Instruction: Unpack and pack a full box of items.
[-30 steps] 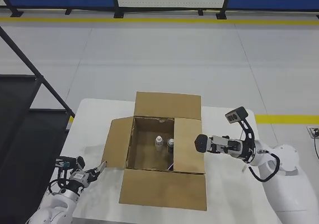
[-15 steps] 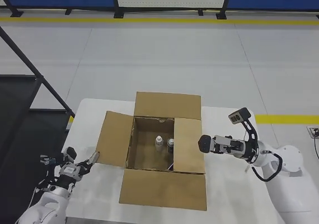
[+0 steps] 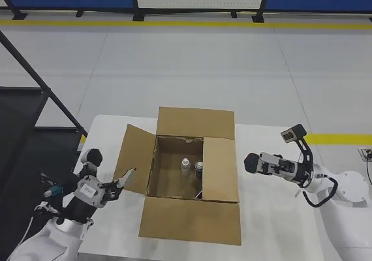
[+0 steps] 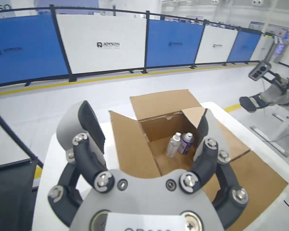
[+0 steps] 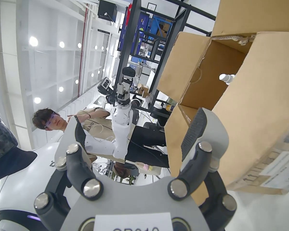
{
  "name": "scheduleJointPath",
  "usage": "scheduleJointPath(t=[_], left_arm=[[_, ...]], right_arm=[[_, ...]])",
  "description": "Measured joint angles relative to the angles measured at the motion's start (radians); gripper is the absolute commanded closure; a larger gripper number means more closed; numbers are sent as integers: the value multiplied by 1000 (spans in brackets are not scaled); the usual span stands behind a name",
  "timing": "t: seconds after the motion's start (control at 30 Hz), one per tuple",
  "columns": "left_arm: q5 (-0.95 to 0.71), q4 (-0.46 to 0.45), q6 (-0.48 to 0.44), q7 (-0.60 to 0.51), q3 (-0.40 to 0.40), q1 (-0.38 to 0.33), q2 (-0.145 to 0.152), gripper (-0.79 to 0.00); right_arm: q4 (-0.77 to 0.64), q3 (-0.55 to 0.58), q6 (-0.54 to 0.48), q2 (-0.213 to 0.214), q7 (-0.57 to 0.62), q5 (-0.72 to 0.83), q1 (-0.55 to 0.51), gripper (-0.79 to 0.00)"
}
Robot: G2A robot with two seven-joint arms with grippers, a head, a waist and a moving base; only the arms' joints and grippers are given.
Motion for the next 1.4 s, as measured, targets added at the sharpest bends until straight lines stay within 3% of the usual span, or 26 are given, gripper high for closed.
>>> scheduleJointPath(t=[0.2,0.27,0.5,0.6,0.87,1.2,1.4], left_arm=[[-183,152,18,-306,207,-244,-12,-785],[-195,161,21,-371,218,-276,-12,-785],[-198,165,26,-315,211,-244,-13,-785],[-325,211,23,-349,214,-252,-15,-785],[-582,383,65,-484,349,-411,-36,-785],[-715,639,114,-553,578,-588,-87,-785],[-782,724,85,-555,634,-637,-108,-785]], right_arm=[[1,96,-45,22,24,-2,-56,-785],[1,94,-44,21,23,-2,-55,-785],[1,91,-42,21,17,-4,-57,-785],[13,79,-48,22,-31,-22,-48,-785],[59,126,-88,47,112,31,4,-785],[104,184,-91,82,108,80,-7,-785],[113,210,-100,99,99,118,-35,-785]])
